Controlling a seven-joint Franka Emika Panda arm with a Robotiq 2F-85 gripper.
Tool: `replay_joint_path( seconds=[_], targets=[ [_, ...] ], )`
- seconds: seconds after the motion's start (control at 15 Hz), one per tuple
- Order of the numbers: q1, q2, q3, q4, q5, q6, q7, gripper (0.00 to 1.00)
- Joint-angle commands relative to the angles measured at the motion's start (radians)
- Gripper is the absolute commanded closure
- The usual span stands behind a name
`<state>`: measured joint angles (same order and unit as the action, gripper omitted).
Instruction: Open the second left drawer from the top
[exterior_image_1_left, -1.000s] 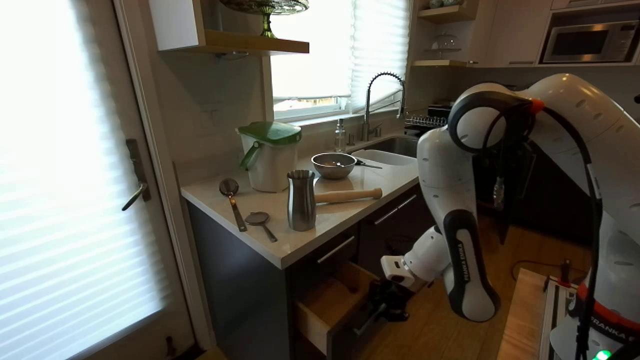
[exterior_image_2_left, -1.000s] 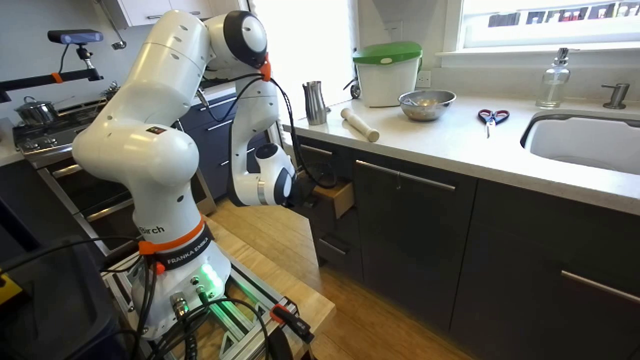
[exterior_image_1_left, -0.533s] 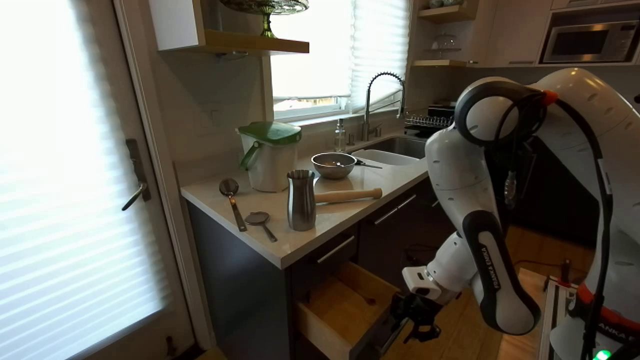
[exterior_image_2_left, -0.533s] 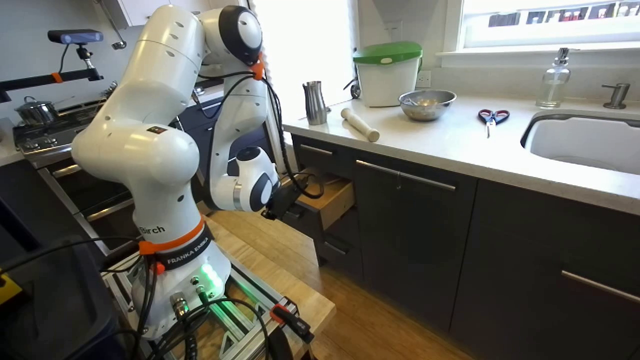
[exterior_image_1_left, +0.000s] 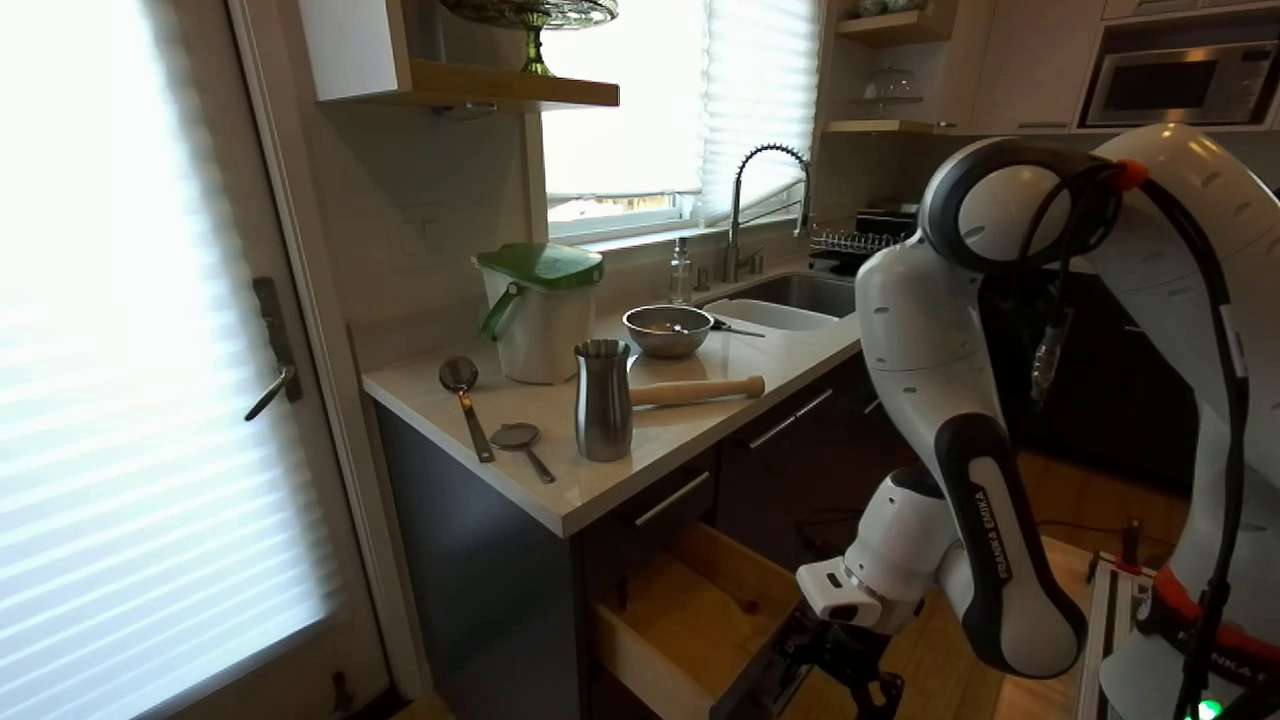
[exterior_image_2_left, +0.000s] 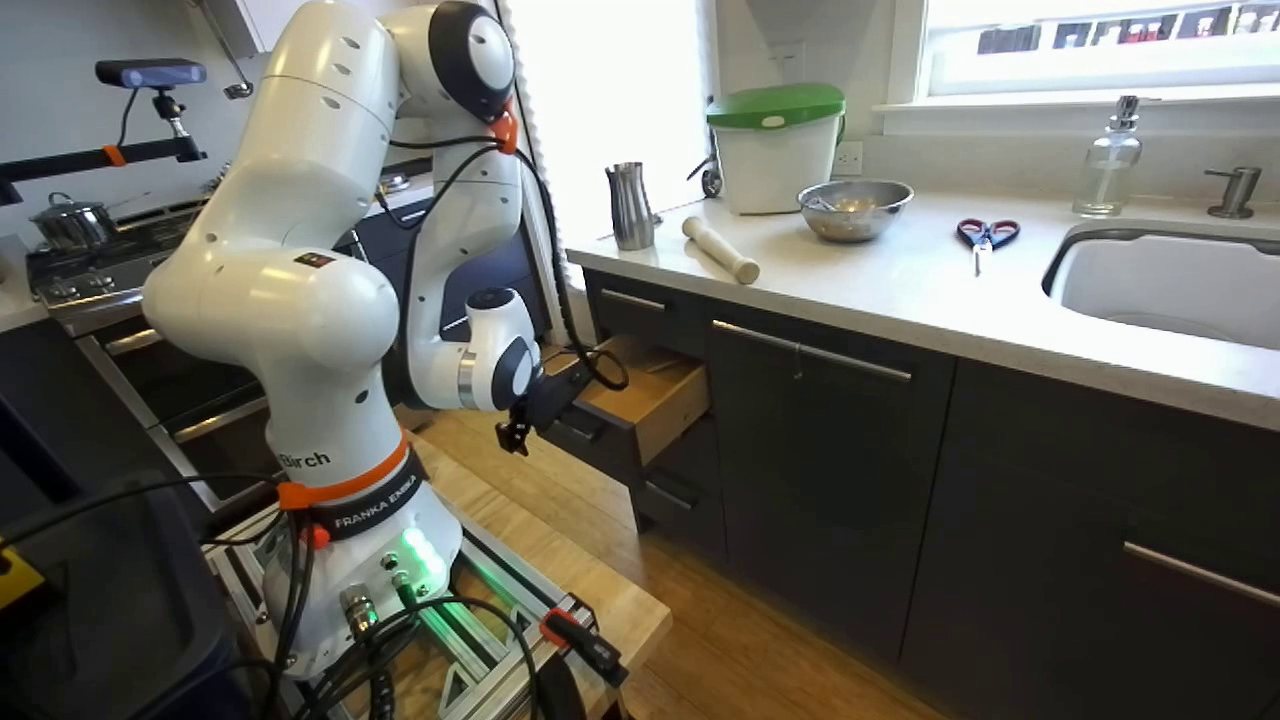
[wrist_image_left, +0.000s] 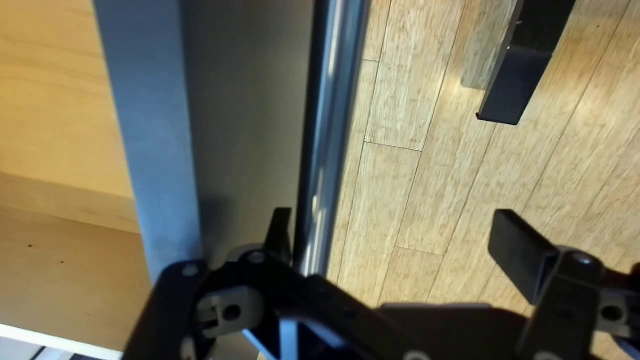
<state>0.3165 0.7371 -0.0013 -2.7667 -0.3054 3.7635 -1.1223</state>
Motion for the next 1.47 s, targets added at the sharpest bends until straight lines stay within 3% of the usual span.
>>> replay_joint_path(
  seconds=[0.0, 0.53, 0.87, 1.13, 1.4],
  targets=[
    [0.016, -0.003, 0.006, 0.000, 0.006, -0.045, -0.004, 0.00],
    [0.074, -0.001, -0.017, 0.003, 0.089, -0.030, -0.005, 0.00],
    [0.217, 0.016, -0.075, 0.006, 0.239, 0.006, -0.047, 0.00],
    [0.347, 0.067, -0.125, 0.006, 0.384, 0.098, -0.088, 0.00],
    [0.402, 0.140, -0.123, 0.006, 0.461, 0.246, -0.075, 0.00]
  ],
)
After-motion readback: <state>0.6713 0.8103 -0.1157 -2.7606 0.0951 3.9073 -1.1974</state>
